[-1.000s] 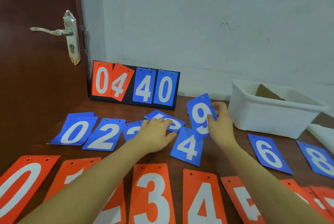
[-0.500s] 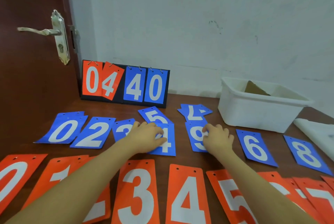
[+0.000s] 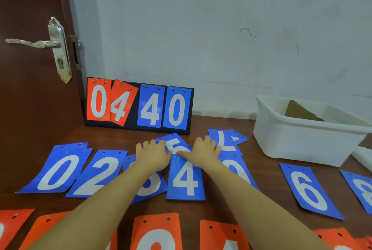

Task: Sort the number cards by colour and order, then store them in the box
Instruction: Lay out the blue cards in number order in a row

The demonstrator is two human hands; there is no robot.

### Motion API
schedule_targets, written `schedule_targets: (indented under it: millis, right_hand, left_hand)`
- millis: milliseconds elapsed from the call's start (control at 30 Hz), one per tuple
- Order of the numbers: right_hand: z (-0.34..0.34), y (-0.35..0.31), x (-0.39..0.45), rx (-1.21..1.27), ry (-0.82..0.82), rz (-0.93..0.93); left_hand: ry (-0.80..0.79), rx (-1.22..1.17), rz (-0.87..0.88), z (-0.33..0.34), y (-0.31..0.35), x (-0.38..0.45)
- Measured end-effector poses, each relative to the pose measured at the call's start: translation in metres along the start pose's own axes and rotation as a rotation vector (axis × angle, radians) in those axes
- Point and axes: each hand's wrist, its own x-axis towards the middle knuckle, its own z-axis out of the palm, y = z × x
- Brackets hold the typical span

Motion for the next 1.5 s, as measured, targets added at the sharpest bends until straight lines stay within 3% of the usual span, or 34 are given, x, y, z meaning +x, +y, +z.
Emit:
schedule_targets:
  millis: [167,267,400,533,633,700,800,900,967,1033,1100,1233,1267,1433,1500]
  right_hand:
    - [0.001,-0.009,0.018,0.236,-0.037,0.07]
    - [0.006,-0.007,0.016,0.417,0.094,-0.059]
    - [0.004,-0.009,0.009,0.673,0.238,-0.134]
    - [-0.007,0.004,0.005,0.845,0.407,-0.183]
    - [-0.019,0.014,-0.005,0.973,0.551,-0.232]
    - [-0.027,0.021,-0.015,1.001,0.557,-0.244]
    - [-0.039,0.035,-0.033,1.066,0.437,-0.238]
    - [-0.052,0.049,-0.051,1.08,0.397,-0.228]
    - [-0.062,0.058,-0.061,1.073,0.372,-0.223]
    - [-0.068,0.07,-0.071,1.049,0.317,-0.205]
    - [-0.068,0.085,-0.079,0.946,0.295,-0.148]
    - [-0.052,0.115,-0.088,0.106,0.139,0.192]
    - [-0.047,0.117,-0.091,0.004,0.089,0.245]
    - [-0.047,0.114,-0.089,0.079,-0.016,0.328]
    - [-0.05,0.114,-0.087,0.188,0.036,0.309]
  left_hand:
    - [0.005,-0.146,0.006,0.003,-0.007,0.009]
    - [0.038,-0.273,-0.007,0.005,-0.006,0.009]
    - [0.236,-0.322,0.11,0.008,-0.004,0.001]
    - [0.085,-0.172,0.341,0.01,0.0,-0.008]
    - [0.01,-0.182,0.277,0.008,0.0,-0.012]
    - [0.027,-0.23,0.216,0.006,0.003,-0.015]
    - [0.225,-0.437,0.186,-0.004,0.019,-0.026]
    - [0.189,-0.908,0.294,-0.024,0.049,-0.042]
    - [0.224,-1.024,0.32,-0.036,0.069,-0.054]
    - [0.323,-1.018,0.302,-0.043,0.082,-0.061]
    - [0.312,-0.996,0.284,-0.044,0.09,-0.069]
    - [0.177,-0.814,0.254,-0.029,0.09,-0.08]
    - [0.149,-0.774,0.231,-0.025,0.089,-0.081]
    - [0.061,-0.641,0.187,-0.023,0.086,-0.084]
    - [0.056,-0.635,0.18,-0.024,0.088,-0.083]
